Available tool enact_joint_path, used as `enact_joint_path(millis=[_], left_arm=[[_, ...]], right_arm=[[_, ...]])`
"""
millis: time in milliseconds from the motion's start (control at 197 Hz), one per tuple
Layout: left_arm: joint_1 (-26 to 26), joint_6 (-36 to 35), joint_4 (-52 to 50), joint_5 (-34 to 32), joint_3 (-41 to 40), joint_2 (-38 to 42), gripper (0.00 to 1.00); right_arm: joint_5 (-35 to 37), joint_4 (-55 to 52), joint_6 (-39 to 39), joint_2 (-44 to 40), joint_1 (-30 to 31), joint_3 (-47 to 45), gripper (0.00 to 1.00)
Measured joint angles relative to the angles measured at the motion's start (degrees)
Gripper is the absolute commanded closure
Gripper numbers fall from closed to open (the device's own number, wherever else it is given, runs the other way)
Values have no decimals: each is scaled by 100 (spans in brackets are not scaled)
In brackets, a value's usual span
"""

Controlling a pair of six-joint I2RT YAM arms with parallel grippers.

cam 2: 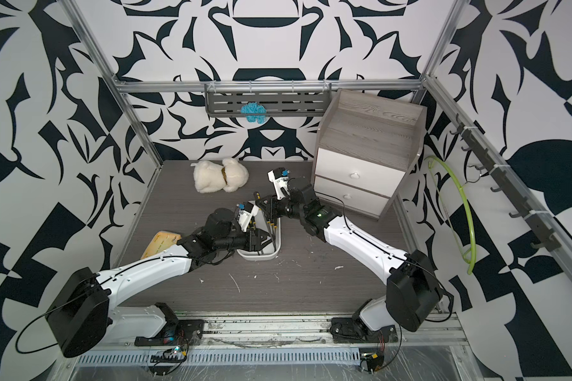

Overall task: Take the file tool out of the storage box
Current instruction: Pick up the file tool from the storage box.

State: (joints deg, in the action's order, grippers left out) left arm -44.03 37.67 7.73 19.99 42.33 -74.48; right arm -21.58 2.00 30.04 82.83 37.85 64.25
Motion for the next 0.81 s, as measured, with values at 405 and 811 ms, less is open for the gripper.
enact_joint_path(millis=[405, 811], left_arm=[[-76, 114, -455, -966, -111, 691, 46], [-79, 348, 632, -553, -710, 1067, 40]], right_arm=[[269, -11, -162, -282, 39, -13, 100], [254, 87, -48, -101, 57, -15, 100]])
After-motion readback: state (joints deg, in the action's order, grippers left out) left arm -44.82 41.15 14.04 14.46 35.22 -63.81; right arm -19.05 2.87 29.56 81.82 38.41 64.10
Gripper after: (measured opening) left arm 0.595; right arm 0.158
